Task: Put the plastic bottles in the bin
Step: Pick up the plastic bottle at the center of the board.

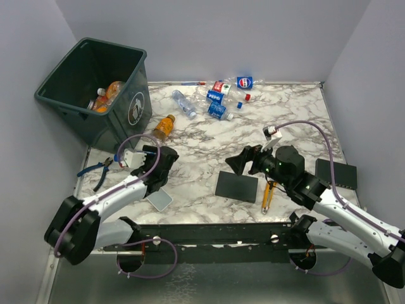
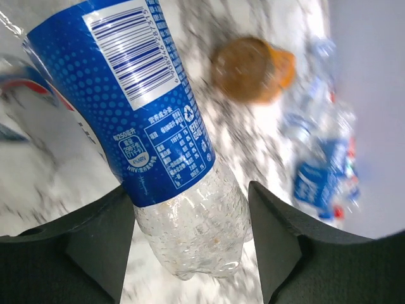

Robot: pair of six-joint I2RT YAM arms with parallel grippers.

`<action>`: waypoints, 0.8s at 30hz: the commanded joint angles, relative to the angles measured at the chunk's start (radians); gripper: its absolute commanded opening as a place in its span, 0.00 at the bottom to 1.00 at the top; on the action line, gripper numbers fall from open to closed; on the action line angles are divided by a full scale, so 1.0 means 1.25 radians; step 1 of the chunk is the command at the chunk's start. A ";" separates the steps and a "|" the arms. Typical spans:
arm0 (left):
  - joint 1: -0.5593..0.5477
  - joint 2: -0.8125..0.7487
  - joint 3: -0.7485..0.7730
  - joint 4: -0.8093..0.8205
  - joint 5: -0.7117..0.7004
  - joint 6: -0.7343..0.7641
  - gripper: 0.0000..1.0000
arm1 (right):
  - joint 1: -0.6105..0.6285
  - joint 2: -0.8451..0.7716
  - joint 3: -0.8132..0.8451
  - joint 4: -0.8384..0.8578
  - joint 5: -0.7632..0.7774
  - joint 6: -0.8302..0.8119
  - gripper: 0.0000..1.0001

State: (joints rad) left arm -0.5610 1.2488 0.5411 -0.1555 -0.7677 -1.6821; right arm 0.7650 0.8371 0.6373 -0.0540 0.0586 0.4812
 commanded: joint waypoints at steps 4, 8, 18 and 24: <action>-0.163 -0.197 0.012 -0.102 0.026 0.044 0.33 | 0.004 -0.007 0.072 -0.024 0.002 -0.028 0.99; -0.214 -0.233 0.036 -0.100 0.096 0.137 0.26 | 0.005 -0.020 0.095 -0.046 0.029 -0.049 0.99; -0.271 -0.134 0.072 0.169 0.348 0.661 0.22 | 0.005 -0.022 0.137 -0.170 0.103 -0.047 0.99; -0.270 -0.195 0.016 0.446 0.540 0.936 0.19 | 0.005 -0.075 0.034 -0.028 -0.038 0.074 1.00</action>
State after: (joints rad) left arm -0.8970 1.0607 0.5854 0.1055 -0.3225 -0.8558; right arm 0.7650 0.7830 0.7433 -0.1753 0.1184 0.4698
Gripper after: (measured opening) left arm 0.668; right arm 0.995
